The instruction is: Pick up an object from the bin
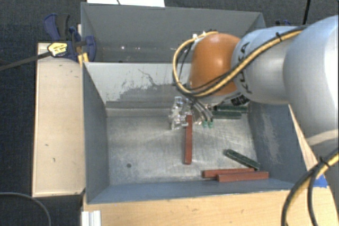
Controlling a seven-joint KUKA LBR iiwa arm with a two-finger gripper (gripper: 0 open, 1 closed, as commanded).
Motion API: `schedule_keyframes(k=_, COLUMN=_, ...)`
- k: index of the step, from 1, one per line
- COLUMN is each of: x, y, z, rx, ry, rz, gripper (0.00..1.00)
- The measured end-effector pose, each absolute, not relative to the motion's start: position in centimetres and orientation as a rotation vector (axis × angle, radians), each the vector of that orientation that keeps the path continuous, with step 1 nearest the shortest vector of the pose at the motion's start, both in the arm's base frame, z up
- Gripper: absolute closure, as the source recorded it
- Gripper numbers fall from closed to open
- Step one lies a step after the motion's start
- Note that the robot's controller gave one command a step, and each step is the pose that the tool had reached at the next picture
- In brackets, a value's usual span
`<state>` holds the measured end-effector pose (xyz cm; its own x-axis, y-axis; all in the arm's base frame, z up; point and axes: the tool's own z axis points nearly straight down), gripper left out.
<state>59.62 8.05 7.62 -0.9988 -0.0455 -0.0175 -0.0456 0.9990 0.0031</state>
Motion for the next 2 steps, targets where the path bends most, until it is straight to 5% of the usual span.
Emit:
schedule_keyframes(k=1, x=58.7, y=5.3, z=10.8, rx=-0.209, ry=3.137, rz=0.003, gripper=1.0)
schedule_keyframes(k=2, x=54.7, y=4.9, z=17.5, rx=-0.432, ry=3.11, rz=0.001, gripper=0.0)
